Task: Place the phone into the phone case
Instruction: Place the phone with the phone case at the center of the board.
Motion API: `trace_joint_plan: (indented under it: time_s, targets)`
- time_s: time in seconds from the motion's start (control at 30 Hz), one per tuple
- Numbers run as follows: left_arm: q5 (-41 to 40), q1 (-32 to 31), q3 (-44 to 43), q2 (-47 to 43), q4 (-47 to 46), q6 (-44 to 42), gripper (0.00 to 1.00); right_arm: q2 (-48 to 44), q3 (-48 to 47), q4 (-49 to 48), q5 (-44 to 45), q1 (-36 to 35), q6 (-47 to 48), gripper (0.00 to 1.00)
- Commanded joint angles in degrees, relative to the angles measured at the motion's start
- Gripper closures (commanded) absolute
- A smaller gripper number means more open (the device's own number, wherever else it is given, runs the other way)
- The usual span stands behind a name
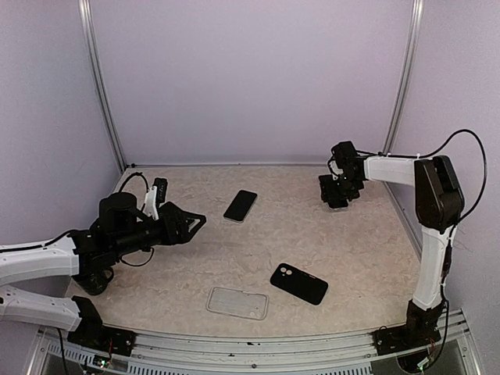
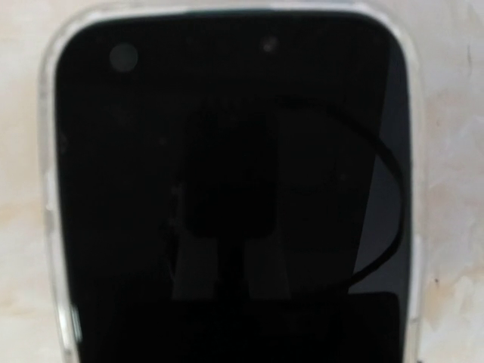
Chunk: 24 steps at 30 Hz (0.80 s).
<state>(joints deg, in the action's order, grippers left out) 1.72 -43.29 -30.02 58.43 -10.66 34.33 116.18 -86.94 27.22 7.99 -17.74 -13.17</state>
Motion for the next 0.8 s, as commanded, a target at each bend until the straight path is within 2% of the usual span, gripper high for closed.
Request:
trace_joint_plan:
  time_s: [0.0, 0.2, 0.77]
  targets:
    - [-3.7, -0.9, -1.8, -1.0, 1.1, -2.1, 0.01, 2.2, -2.9, -0.4, -0.4, 1.3, -2.4, 0.64]
    - [-4.2, -1.4, -1.9, -0.9, 1.2, -2.4, 0.01, 4.7, -5.1, 0.2, -0.1, 1.8, -3.0, 0.59]
    - [-4.3, -2.1, -2.2, -0.1, 0.7, -2.1, 0.01, 9.0, -8.0, 0.7, -1.2, 2.4, -2.9, 0.57]
